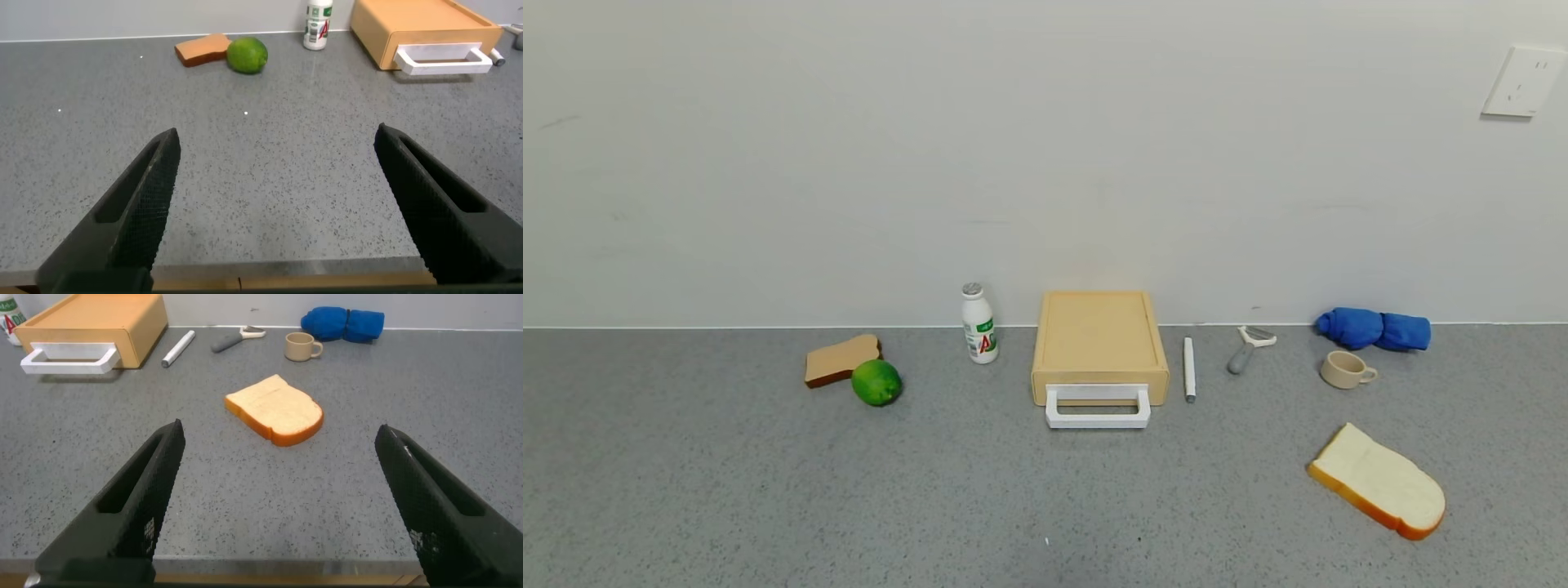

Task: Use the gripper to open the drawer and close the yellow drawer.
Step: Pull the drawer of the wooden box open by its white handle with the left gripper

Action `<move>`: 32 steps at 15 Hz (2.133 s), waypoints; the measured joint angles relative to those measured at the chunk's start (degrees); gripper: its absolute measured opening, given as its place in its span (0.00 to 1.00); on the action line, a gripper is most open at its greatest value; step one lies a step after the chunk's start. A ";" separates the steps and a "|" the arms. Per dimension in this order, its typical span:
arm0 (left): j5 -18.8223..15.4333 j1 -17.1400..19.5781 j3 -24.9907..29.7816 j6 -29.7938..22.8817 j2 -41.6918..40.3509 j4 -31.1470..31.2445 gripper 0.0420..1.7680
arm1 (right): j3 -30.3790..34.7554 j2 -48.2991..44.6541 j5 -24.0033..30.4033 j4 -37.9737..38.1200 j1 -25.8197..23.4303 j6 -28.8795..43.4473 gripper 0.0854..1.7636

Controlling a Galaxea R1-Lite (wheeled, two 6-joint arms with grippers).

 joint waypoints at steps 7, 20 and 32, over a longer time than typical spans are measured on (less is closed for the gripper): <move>0.07 0.00 0.20 0.02 0.00 0.10 0.97 | 0.00 0.00 0.00 0.00 0.00 0.00 0.97; 0.07 -0.57 -25.28 -0.22 23.71 13.18 0.97 | 0.00 0.00 0.00 0.00 0.00 -0.01 0.97; 4.21 -11.81 -77.54 -9.78 83.33 37.88 0.97 | 0.00 0.00 0.00 0.00 0.00 -0.01 0.97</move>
